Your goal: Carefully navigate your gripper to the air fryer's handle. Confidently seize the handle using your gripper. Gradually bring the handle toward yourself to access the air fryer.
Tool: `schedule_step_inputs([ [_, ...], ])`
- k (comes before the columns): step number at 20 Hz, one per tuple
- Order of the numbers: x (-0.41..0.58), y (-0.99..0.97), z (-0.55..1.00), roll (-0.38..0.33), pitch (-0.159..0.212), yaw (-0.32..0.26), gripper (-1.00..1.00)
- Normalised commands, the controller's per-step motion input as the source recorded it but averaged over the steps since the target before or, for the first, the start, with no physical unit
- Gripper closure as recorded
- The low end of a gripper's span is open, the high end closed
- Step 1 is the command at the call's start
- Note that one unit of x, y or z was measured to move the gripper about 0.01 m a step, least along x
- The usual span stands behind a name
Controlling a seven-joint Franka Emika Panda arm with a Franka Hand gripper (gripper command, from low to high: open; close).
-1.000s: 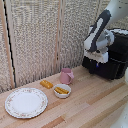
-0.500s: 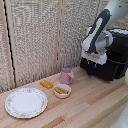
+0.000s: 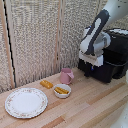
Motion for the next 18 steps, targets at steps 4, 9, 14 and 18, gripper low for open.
schedule_step_inputs([
  [4, 0.016, 0.04, -0.09, -0.018, 0.000, -0.039, 1.00],
  [9, 0.057, 0.00, -0.15, -0.006, 0.000, -0.014, 1.00],
  [14, 0.064, 0.00, -0.23, -0.009, 0.012, 0.000, 1.00],
  [18, 0.045, 0.04, -0.07, -0.003, 0.003, -0.014, -1.00],
])
